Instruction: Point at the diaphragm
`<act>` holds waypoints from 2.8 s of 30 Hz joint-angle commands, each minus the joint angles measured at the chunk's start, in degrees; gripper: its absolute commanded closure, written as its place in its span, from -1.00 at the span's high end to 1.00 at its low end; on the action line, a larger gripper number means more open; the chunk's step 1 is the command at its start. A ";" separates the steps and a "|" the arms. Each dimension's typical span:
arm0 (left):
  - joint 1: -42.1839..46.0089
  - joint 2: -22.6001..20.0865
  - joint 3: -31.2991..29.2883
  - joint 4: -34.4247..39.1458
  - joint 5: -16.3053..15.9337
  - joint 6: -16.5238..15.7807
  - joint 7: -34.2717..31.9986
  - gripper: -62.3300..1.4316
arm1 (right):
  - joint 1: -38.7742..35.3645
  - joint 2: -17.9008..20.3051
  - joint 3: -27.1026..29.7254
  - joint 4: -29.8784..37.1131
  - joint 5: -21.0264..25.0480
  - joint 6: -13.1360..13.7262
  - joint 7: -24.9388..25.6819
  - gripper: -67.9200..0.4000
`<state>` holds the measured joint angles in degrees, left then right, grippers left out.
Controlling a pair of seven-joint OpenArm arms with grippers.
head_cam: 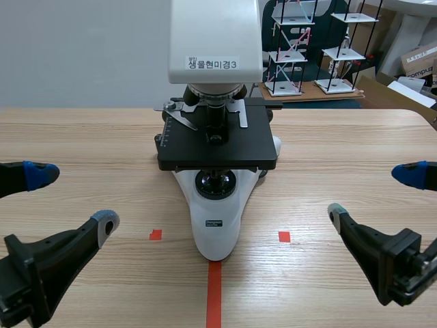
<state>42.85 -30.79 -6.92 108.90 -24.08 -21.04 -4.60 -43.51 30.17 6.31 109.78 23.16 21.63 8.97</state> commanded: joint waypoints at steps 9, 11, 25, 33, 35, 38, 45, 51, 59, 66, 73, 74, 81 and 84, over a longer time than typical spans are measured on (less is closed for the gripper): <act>-0.17 0.28 -0.07 0.81 -0.37 0.15 -1.18 1.00 | 0.66 0.28 0.48 0.42 0.44 -0.24 1.68 0.82; -0.17 0.28 -0.07 0.81 -0.37 0.15 -1.18 1.00 | 0.66 0.28 0.48 0.42 0.44 -0.24 1.66 0.82; -0.17 0.28 -0.07 0.81 -0.37 0.15 -1.22 1.00 | 0.63 0.28 0.48 0.42 0.42 -0.22 1.46 0.82; -0.17 0.28 -0.07 0.81 -0.35 0.13 -1.97 1.00 | 0.63 0.28 0.48 0.42 0.44 -0.22 1.46 0.82; -0.17 0.28 -0.07 0.81 -0.35 0.13 -2.01 1.00 | 0.63 0.28 0.48 0.42 0.44 -0.22 1.49 0.82; -0.17 0.28 -0.07 0.81 -0.35 0.13 -1.73 1.00 | 0.63 0.28 0.48 0.42 0.44 -0.22 1.53 0.82; -0.17 0.31 -0.07 0.76 -0.81 0.17 -3.41 1.00 | 0.63 0.28 0.48 0.42 0.44 -0.22 1.66 0.82; -0.20 0.28 -0.07 0.76 -0.55 0.33 -3.13 1.00 | 0.66 0.28 0.48 0.42 0.44 -0.22 1.68 0.82; -0.55 0.26 0.00 -4.02 2.91 -0.74 -14.78 1.00 | 0.66 0.28 0.48 0.42 0.44 -0.22 1.84 0.82; -7.37 0.28 5.95 -22.05 12.39 -0.70 -32.83 1.00 | 0.66 0.28 0.48 0.42 0.44 -0.22 1.86 0.82; -17.84 2.99 10.32 -37.79 19.26 -0.76 -41.31 1.00 | 0.66 0.28 0.48 0.42 0.44 -0.22 1.88 0.82; -19.43 3.67 10.49 -39.89 20.70 -0.74 -42.82 1.00 | 0.66 0.28 0.48 0.42 0.44 -0.22 1.88 0.82; -28.35 4.98 15.34 -52.68 23.50 -0.72 -46.75 1.00 | 0.66 0.28 0.48 0.42 0.44 -0.22 1.86 0.82; -30.34 5.01 16.50 -56.24 20.33 -1.25 -45.94 1.00 | 0.66 0.28 0.48 0.42 0.44 -0.22 1.88 0.82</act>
<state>12.23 -25.71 10.15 50.98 -2.02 -22.17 -49.41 -43.51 30.17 6.31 109.78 23.18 21.63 10.02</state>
